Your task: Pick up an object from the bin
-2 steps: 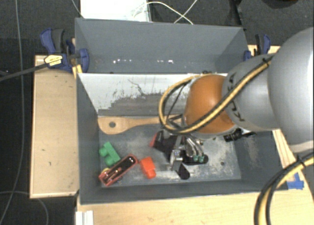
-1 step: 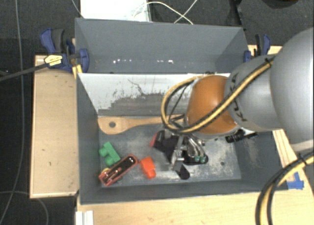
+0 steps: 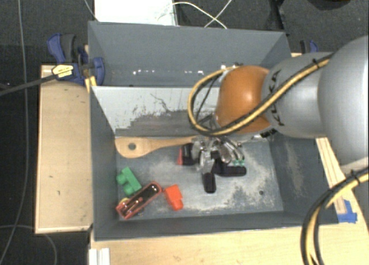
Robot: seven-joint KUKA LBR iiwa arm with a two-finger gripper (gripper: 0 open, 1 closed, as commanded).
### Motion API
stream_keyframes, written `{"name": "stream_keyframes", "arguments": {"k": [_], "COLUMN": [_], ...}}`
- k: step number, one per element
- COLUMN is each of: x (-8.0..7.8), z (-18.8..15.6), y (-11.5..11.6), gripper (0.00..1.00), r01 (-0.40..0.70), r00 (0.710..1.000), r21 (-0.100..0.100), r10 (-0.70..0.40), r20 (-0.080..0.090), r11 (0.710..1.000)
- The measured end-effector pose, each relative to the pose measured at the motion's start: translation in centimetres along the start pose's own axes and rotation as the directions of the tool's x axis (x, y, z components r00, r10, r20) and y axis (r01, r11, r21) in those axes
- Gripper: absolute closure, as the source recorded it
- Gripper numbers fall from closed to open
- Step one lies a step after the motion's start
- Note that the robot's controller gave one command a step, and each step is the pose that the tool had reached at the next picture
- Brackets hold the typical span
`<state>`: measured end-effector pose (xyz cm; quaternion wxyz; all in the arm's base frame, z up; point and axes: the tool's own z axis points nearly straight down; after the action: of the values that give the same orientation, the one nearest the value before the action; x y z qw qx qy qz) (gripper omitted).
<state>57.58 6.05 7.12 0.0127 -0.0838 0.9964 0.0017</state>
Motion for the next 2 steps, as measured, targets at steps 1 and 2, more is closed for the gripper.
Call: {"name": "stream_keyframes", "arguments": {"k": [1, 2], "x": [0.0, -0.4], "z": [0.0, -9.5], "y": [0.0, 0.2], "gripper": [1.00, 1.00], "r01": [0.000, -0.001], "r00": [1.000, 1.000], "r21": [0.000, 0.000], "r10": [0.000, 0.001], "r20": [0.000, -0.002], "r11": [1.000, 1.000]}}
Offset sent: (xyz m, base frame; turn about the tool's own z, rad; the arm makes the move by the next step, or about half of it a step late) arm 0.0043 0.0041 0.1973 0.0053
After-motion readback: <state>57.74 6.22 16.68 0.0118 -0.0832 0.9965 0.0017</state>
